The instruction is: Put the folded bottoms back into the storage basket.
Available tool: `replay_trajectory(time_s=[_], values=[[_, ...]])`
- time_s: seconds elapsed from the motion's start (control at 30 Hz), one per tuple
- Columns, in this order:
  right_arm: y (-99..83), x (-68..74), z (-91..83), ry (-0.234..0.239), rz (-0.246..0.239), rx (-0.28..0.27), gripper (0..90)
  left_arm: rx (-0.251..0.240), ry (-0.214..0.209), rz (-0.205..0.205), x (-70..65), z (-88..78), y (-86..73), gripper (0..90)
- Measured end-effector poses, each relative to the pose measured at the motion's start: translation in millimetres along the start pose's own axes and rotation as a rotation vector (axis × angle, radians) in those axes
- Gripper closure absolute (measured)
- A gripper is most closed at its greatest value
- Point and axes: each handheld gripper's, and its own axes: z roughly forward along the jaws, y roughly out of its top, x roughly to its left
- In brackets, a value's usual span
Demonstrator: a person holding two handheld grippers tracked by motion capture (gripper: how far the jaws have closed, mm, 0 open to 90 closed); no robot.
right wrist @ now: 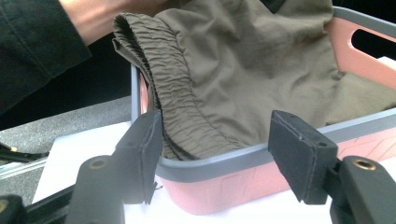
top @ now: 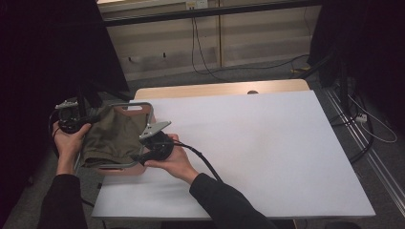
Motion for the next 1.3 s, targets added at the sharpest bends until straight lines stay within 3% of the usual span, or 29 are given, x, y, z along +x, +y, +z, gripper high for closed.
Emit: replay_trajectory(time_s=[0.07,0.3,0.53,0.7,0.83,0.93,1.0,1.13,1.3], values=[[0.3,-0.2,-0.3,-0.001,-0.002,-0.001,34.9,-0.006,-0.02,-0.006,3.1,2.2,1.2,85.7],[0.4,-4.2,-3.3,-0.015,0.005,-0.006,33.3,0.019,-0.046,0.035,-3.5,11.2,4.2,85.9],[-1.3,-3.5,-3.2,-0.021,0.003,0.006,30.5,0.042,-0.043,0.015,-7.9,18.3,-1.7,85.8],[-1.5,-2.9,-6.2,-0.031,0.003,0.001,28.0,0.008,-0.061,-0.006,-7.8,11.2,-4.6,81.8],[-1.2,-1.8,-8.9,-0.046,-0.001,-0.004,24.9,-0.026,-0.088,0.024,-11.5,4.9,-5.5,64.0],[-0.2,-1.1,-10.7,-0.052,-0.007,-0.004,21.3,-0.076,-0.077,0.032,-14.4,-3.9,-6.3,52.7],[0.4,-1.2,-11.7,-0.058,-0.005,-0.008,19.8,-0.098,-0.057,0.037,-15.4,-7.8,-6.7,40.9],[0.7,-2.5,-13.5,-0.062,0.003,-0.009,15.8,-0.131,-0.008,0.065,-17.8,-15.9,-9.2,25.9],[-0.2,-5.3,-14.8,-0.064,0.012,-0.004,8.1,-0.175,0.007,0.066,-22.1,-26.3,-12.7,9.5]])
